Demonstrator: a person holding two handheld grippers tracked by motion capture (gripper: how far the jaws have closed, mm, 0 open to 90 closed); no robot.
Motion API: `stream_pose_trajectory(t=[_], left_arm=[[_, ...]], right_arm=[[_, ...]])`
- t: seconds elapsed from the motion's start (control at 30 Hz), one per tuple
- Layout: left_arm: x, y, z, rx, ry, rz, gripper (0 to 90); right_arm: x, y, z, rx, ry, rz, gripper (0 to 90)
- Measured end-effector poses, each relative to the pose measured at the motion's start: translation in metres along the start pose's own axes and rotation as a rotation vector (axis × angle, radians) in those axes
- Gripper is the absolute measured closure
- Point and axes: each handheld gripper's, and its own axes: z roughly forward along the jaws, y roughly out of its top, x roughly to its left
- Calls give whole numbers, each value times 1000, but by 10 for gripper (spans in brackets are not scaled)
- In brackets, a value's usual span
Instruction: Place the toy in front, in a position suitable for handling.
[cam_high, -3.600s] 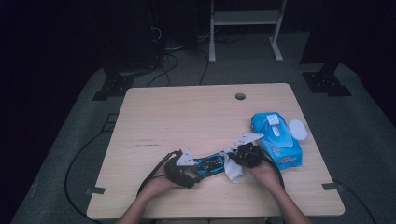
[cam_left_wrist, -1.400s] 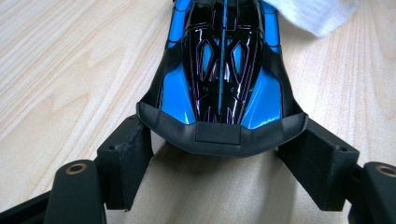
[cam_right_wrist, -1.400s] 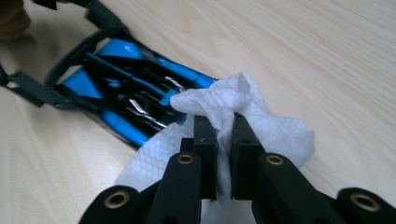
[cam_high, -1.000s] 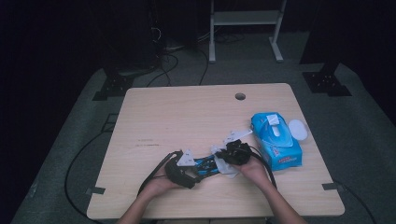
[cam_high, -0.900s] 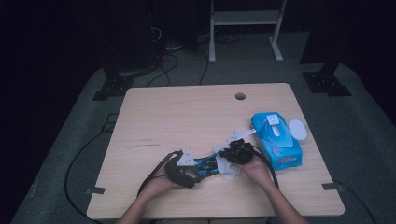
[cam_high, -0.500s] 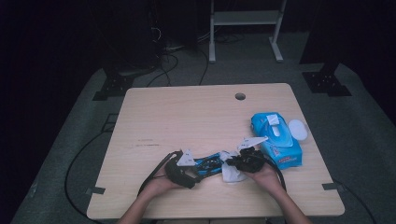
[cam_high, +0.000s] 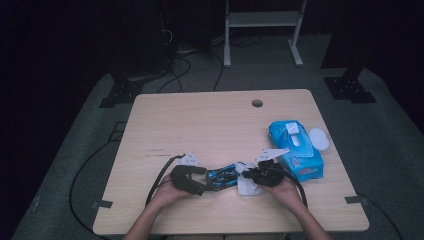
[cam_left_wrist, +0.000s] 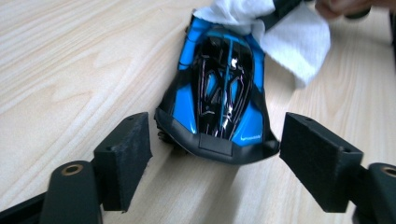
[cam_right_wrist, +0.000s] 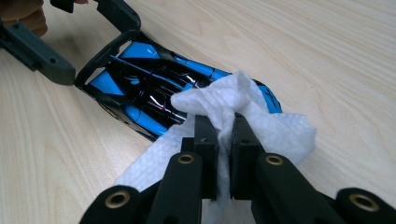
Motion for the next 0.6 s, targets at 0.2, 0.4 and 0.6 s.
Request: stream_pose_trajectory(t=[0.2,0.4,0.6], left_arm=[[3,-1,1,-5,-9,-53,351],[5,-2,7,1,1,-85,410],[6,-2,6,9,3,-121,410]], right_arm=[[0,-2,0,-11,1,-3,835],[3,-2,0,-16,-9,-17,836],[6,-3,0,-15,-21,-32,837]])
